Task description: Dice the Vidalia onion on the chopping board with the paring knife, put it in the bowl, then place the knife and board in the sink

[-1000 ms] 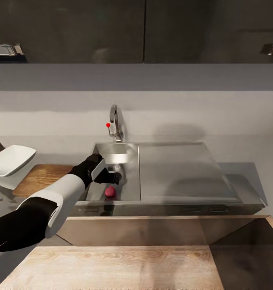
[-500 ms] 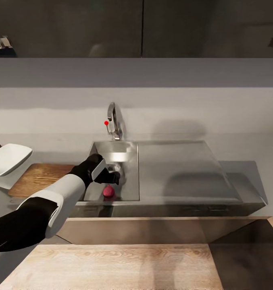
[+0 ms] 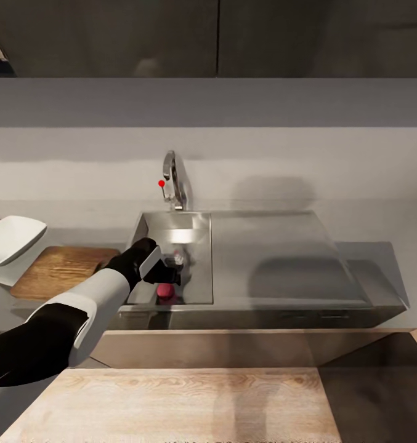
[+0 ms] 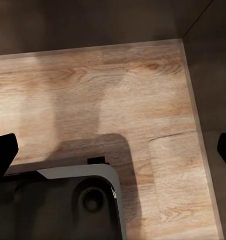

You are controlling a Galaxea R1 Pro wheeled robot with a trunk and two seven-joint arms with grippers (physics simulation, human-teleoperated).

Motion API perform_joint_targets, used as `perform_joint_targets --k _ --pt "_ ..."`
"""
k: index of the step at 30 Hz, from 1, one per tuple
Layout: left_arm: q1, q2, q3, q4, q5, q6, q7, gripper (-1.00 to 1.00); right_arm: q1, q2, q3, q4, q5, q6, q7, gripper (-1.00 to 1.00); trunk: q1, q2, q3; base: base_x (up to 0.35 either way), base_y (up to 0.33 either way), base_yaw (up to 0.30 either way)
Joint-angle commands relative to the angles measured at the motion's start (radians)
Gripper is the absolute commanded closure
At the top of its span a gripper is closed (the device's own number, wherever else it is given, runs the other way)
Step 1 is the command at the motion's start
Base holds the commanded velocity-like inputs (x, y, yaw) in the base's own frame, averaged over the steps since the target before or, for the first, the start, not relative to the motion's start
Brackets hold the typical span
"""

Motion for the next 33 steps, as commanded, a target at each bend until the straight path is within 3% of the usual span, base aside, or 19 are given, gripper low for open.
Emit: perform_joint_targets --k 1,17,33 --pt "-0.001 0.0 -0.008 -0.001 0.01 0.003 0.005 -1.0 0.0 -0.001 0.008 -0.002 -0.008 -0.001 -0.006 -1.0 0.001 -0.002 -0.003 0.0 0.0 0.0" --pt "-0.001 0.001 -0.007 0.014 0.01 0.003 0.005 -1.0 0.0 -0.001 0.008 -0.002 -0.008 -0.001 -0.006 -1.0 0.001 -0.002 -0.027 0.0 0.0 0.0" --pt "-0.001 0.002 -0.007 0.027 0.009 0.003 0.005 -1.0 0.0 -0.001 0.009 -0.003 -0.008 -0.003 -0.003 -1.0 0.001 -0.002 -0.028 0.0 0.0 0.0"
